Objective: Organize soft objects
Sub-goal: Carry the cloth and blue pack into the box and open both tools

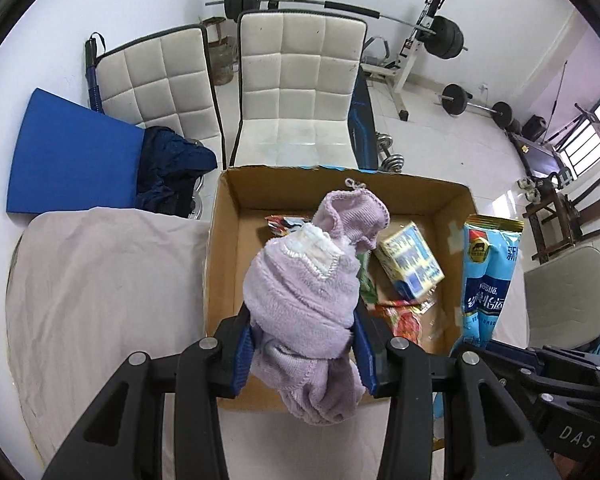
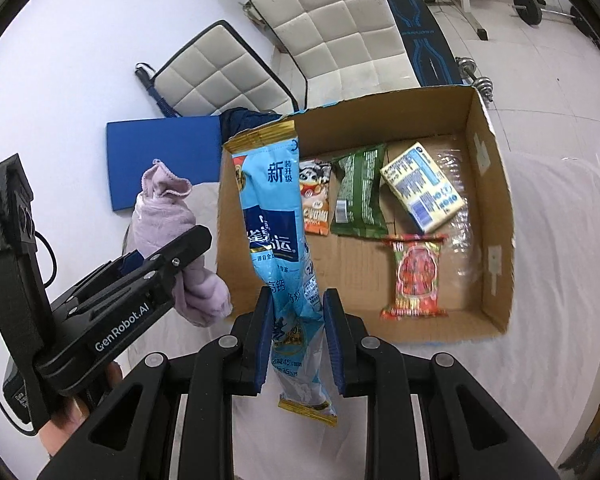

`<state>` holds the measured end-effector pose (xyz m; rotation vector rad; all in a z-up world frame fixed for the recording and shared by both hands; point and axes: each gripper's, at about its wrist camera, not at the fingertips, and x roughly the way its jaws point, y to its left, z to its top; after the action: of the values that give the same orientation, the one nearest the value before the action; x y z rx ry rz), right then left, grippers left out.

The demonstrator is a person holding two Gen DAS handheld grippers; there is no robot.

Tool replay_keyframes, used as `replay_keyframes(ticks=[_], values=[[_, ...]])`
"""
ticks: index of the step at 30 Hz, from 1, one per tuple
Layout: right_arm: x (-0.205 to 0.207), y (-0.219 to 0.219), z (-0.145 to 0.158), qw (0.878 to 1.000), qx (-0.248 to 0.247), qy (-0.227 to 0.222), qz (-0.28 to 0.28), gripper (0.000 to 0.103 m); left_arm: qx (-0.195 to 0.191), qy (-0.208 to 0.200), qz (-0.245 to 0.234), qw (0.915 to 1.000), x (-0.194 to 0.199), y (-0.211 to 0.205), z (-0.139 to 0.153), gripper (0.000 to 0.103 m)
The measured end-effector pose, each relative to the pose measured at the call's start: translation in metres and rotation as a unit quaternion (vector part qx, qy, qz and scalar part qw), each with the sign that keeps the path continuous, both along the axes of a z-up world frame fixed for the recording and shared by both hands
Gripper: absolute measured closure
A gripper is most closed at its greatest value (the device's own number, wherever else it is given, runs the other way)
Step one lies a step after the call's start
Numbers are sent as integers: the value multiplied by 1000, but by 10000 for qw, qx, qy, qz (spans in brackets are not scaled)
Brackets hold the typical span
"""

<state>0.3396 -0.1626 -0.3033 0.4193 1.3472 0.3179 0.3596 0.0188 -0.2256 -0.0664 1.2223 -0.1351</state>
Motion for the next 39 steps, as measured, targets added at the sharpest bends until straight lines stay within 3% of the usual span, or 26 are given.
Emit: replay_keyframes(ticks=[8, 15, 27, 39], values=[[46, 13, -51, 9991, -228, 342, -43, 77, -197, 702, -107, 9973, 29, -4, -55, 64], [57, 23, -94, 9969, -448, 640, 14, 77, -335, 1251, -26, 9916, 44, -2, -96, 64], [63, 28, -134, 9945, -608, 847, 35, 77, -335, 1629, -101, 9860, 48, -7, -122, 63], [68, 44, -151, 9893, -825, 1127, 423, 73, -247, 2110, 26, 9772, 48, -2, -139, 61]])
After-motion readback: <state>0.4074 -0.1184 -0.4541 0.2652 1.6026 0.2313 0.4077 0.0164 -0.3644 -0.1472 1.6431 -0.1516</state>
